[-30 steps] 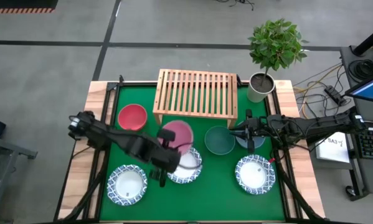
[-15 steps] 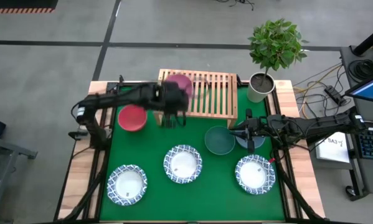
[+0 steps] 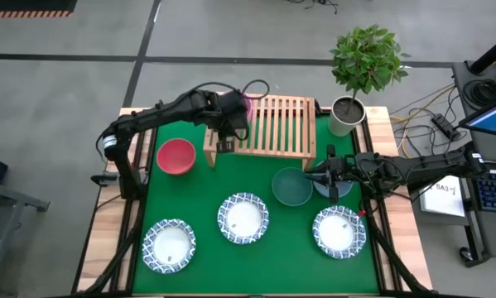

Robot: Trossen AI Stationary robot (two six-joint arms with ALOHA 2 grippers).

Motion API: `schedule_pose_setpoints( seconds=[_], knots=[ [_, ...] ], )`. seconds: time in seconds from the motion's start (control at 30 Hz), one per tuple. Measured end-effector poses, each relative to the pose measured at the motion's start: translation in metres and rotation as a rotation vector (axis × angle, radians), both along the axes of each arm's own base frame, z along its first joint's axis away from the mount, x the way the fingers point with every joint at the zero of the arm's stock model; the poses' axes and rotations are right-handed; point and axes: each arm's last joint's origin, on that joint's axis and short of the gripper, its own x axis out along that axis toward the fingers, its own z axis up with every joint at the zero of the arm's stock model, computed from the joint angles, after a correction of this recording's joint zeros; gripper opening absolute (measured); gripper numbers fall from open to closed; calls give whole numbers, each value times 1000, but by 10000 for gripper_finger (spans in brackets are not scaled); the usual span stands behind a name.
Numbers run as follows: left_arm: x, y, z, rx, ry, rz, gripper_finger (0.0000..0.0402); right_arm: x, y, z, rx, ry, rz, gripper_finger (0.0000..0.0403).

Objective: Place and stack bowls onto a shelf
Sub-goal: Put the pink bowl on the shelf, then put the white bowl on the shelf

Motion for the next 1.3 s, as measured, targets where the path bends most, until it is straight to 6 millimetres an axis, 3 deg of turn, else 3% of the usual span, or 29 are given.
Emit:
schedule_pose_setpoints(
  seconds=[0.3, 0.73, 1.0, 1.3],
  knots=[
    [1, 0, -6, -8, 6, 0, 10, 0, 0, 0, -7, 1, 2, 68],
    [2, 1, -4, 13, -15, 3, 103, 0, 0, 0, -3, 0, 1, 68],
    [-11, -6, 15, 31, -67, 3, 123, 0, 0, 0, 27, -1, -5, 68],
    [-42, -34, 59, 4, -269, 84, 121, 0, 0, 2, 29, -18, -5, 68]
  ],
)
